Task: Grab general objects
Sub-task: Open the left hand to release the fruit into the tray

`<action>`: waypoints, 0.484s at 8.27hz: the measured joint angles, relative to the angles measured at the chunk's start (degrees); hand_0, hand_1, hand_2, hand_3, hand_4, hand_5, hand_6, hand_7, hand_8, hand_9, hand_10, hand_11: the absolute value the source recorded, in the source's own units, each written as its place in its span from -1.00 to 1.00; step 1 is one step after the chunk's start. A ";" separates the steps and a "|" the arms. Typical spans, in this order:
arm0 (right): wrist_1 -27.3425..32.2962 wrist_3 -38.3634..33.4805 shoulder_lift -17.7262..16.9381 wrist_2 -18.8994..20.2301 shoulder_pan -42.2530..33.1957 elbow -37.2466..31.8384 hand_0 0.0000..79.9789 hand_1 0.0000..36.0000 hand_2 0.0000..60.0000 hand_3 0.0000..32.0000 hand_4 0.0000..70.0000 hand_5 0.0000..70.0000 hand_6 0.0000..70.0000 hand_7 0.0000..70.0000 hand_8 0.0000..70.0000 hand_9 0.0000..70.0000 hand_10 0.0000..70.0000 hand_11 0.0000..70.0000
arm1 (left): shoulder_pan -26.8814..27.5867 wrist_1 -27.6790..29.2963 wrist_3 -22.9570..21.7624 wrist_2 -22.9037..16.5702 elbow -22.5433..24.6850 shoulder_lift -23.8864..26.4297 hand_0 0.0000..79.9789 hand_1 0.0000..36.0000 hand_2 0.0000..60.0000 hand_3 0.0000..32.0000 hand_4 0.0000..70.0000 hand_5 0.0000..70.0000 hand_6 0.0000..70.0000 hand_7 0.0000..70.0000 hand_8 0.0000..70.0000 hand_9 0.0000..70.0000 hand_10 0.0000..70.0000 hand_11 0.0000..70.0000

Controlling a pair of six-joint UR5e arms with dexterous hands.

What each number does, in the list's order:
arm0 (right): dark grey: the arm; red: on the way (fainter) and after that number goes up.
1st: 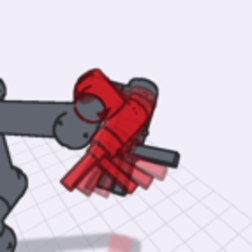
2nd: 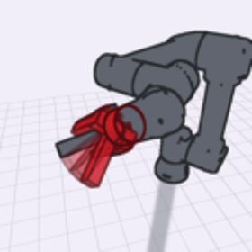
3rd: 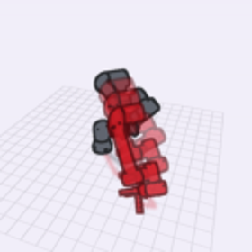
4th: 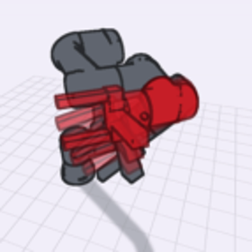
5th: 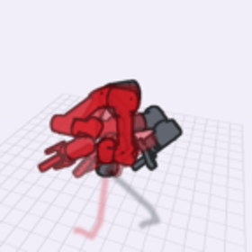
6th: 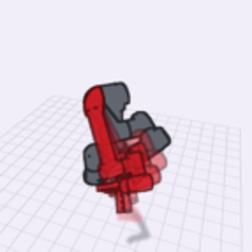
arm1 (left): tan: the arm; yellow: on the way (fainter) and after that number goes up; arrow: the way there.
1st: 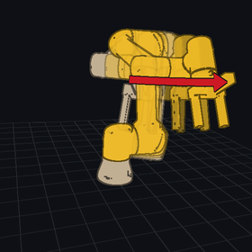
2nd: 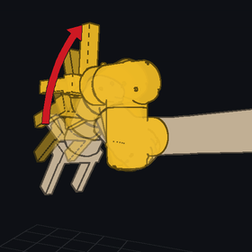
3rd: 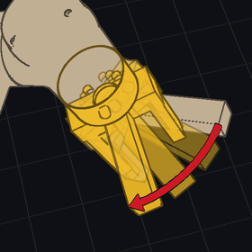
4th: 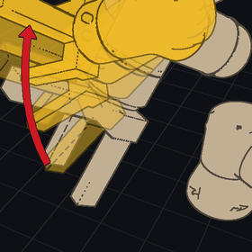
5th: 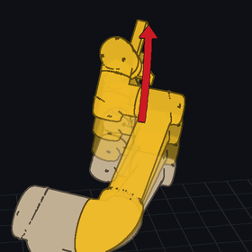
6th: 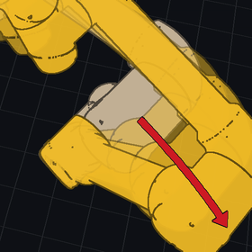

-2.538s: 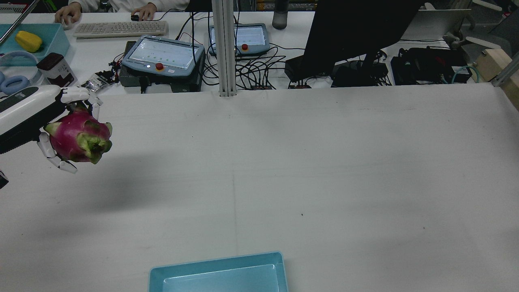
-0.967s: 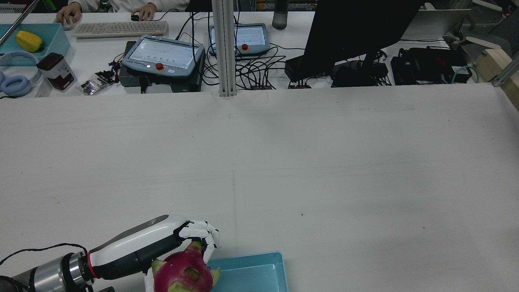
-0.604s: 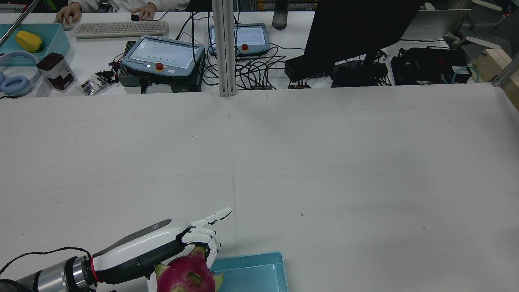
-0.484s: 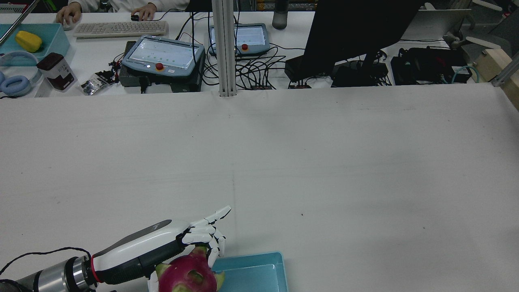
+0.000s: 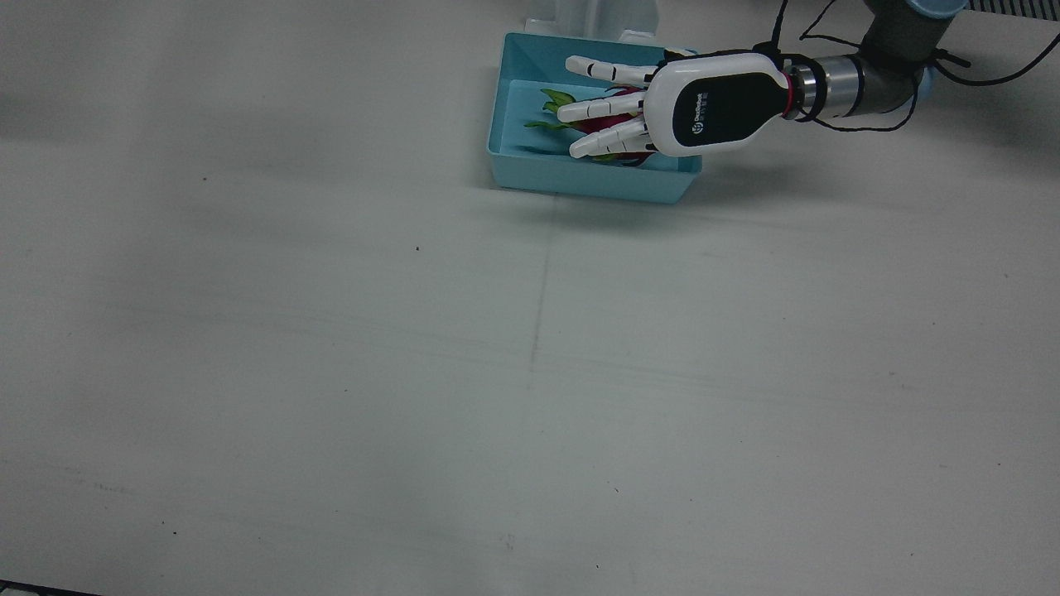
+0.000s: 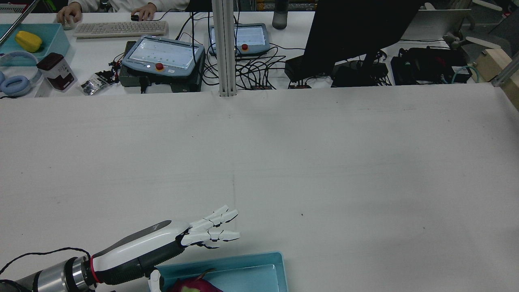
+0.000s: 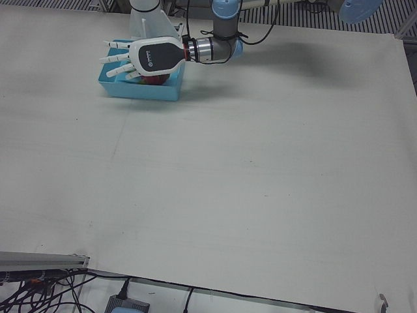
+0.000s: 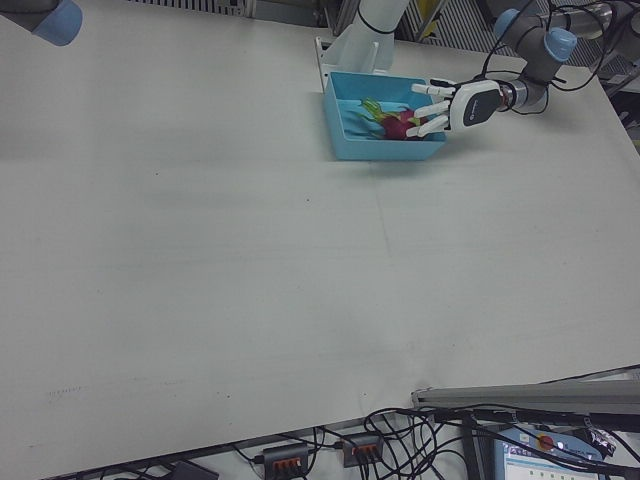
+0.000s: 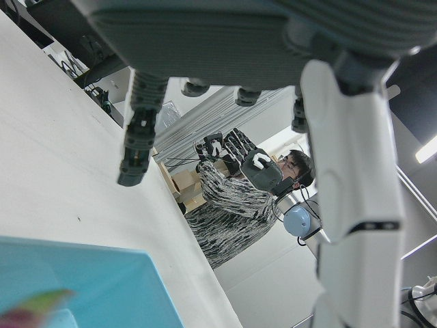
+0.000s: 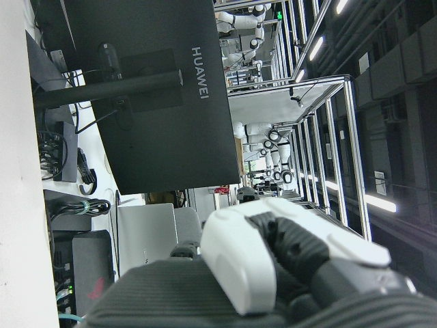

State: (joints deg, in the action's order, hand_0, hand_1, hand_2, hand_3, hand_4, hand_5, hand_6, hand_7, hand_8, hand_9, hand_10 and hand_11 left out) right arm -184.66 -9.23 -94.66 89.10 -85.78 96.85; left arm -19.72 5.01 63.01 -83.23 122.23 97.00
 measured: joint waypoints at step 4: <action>0.00 0.00 0.00 0.02 0.00 -0.03 -1.00 -1.00 -1.00 -1.00 -1.00 -1.00 -1.00 -1.00 -1.00 -1.00 -1.00 -1.00 | -4.99 0.07 -1.20 -0.24 -1.45 -2.74 0.38 0.31 -0.51 0.00 -0.88 -1.00 -1.00 -0.81 -1.00 -1.00 -1.00 -0.93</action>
